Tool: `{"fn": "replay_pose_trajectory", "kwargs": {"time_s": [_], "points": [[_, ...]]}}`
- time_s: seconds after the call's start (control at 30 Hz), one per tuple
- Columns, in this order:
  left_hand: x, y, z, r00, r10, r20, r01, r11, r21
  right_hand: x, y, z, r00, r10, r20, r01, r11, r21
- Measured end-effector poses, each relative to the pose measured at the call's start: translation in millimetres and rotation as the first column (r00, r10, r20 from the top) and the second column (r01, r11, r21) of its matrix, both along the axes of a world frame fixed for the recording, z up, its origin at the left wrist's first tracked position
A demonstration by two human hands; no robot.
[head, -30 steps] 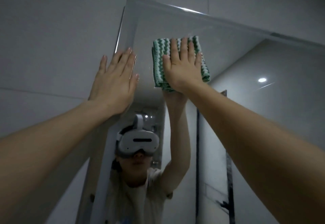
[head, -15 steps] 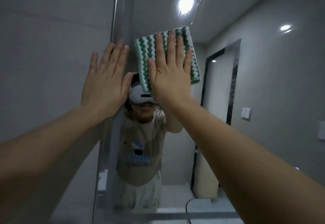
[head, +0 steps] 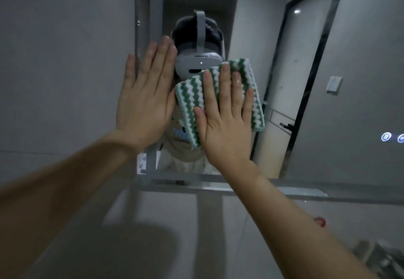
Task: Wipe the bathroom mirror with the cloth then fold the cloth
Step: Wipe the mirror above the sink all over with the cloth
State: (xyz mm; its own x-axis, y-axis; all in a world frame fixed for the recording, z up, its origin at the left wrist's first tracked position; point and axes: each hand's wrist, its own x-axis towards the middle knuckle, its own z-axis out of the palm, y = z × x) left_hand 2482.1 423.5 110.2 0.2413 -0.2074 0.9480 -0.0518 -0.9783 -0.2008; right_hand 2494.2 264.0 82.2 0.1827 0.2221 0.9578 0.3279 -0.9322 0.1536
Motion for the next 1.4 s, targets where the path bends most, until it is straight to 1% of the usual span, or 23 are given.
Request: {"fn": "replay_pose_trajectory", "kwargs": {"time_s": [0.17,0.33,0.47,0.67,0.8,0.87,0.93,1.07,1.13,1.23,1.4], "points": [[1,-14,-42,0.999,-0.048,-0.016,0.048,0.999,0.007,0,2,-30,1.000,-0.009,-0.026,0.012,0.992,0.123],[-6,-18,-80,0.998,-0.042,-0.052,0.046,0.996,0.082,-4,-15,-84,0.996,-0.011,-0.084,0.020,0.994,0.108],[-10,-22,-100,0.993,-0.054,-0.100,0.059,0.997,0.044,-5,-26,-119,0.992,-0.047,-0.121,0.057,0.995,0.081],[-8,-31,-110,0.996,-0.047,-0.075,0.047,0.999,0.007,-2,-28,-122,0.992,-0.048,-0.114,0.059,0.994,0.093],[-6,-34,-103,0.999,-0.020,-0.026,0.020,0.999,0.028,1,-31,-122,0.994,-0.056,-0.090,0.064,0.994,0.091],[-5,-35,-96,0.999,-0.027,-0.026,0.027,0.999,0.035,2,-32,-113,0.995,-0.064,-0.072,0.071,0.993,0.099],[-3,-38,-84,0.999,-0.038,-0.025,0.039,0.999,0.023,5,-34,-92,0.996,-0.074,-0.048,0.080,0.986,0.147],[3,-48,-50,1.000,-0.012,0.004,0.012,1.000,-0.015,9,-41,-31,0.996,-0.080,-0.027,0.084,0.969,0.233],[3,-54,-28,1.000,-0.014,0.011,0.014,0.999,-0.045,10,-46,-3,0.997,-0.070,-0.014,0.071,0.969,0.236],[4,-62,5,0.999,-0.028,0.032,0.030,0.999,-0.044,12,-55,39,0.998,-0.064,0.012,0.059,0.965,0.257],[8,-69,56,0.997,-0.005,0.083,0.010,0.999,-0.054,15,-69,113,0.999,-0.049,-0.011,0.050,0.957,0.285]]}}
